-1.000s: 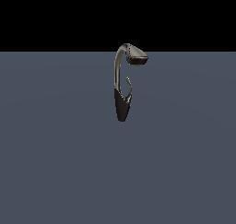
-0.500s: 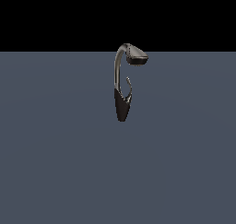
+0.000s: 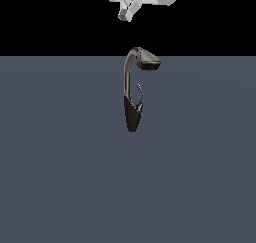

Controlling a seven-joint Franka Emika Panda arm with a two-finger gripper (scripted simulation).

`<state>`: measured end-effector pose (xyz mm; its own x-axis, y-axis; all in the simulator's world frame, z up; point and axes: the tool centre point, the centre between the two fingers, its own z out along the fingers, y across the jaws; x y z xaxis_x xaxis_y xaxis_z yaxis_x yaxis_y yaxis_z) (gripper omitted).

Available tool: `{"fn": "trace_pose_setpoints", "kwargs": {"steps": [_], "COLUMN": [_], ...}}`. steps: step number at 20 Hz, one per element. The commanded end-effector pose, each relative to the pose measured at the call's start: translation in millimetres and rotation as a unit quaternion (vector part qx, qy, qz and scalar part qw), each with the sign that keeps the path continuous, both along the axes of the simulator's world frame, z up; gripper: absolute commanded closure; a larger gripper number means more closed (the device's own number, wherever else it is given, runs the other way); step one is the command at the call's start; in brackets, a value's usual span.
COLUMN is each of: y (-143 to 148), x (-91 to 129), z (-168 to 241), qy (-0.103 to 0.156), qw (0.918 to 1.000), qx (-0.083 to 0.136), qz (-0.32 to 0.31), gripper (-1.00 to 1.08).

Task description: Turn on the faucet by rotating a designated handle.

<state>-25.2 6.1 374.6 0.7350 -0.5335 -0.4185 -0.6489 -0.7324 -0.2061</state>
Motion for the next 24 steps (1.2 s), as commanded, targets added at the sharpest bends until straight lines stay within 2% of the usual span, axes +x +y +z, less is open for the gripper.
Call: {"fn": "trace_pose_setpoints", "kwargs": {"steps": [1, 6, 10, 17, 24], "y": [-3, -11, -17, -30, -39], "x": [16, 45, 65, 95, 111], "z": [-16, -51, -81, -137, -177], "qy": [0.016, 0.05, 0.078, 0.126, 0.16], "qw": [0.9994, 0.9945, 0.987, 0.9672, 0.9489], "qx": [0.011, 0.031, 0.047, 0.071, 0.087], "qz": [-0.029, -0.087, -0.133, -0.209, -0.258], "gripper": [1.08, 1.08, 1.08, 1.08, 1.08]}}
